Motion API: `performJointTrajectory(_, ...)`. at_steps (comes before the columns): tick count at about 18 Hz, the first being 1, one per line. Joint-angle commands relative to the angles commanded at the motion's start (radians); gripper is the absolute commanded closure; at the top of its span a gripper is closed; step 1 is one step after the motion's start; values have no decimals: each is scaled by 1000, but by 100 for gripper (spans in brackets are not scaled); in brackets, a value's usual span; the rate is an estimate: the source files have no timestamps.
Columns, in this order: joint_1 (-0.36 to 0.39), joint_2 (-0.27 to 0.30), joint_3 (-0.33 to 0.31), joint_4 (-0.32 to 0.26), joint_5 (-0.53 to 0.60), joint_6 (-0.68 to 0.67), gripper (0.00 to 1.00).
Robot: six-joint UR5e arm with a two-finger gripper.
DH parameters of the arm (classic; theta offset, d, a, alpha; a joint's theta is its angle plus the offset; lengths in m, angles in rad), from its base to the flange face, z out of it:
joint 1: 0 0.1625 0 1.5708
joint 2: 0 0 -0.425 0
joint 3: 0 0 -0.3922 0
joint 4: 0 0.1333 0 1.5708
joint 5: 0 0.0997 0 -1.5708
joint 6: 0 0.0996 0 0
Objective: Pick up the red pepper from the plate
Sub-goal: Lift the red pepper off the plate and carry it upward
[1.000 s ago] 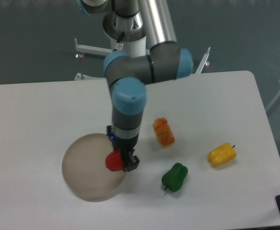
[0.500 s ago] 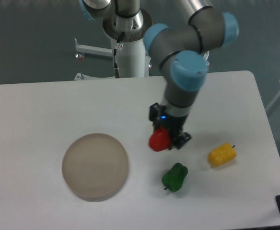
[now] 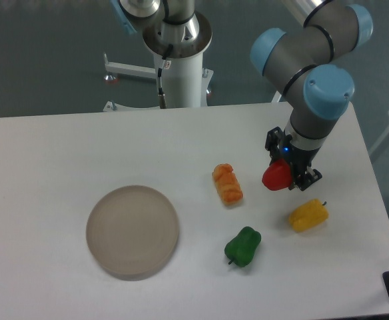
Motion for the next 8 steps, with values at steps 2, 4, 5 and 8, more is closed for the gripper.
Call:
performJointTrajectory(2,3,0,0,2,-5,0,81)
performJointTrajectory(4,5,0,-2,2,1,2,81)
performJointTrajectory(5,5,0,-2,2,3,2,81)
performJointTrajectory(8,5,0,0,2,4,0,81)
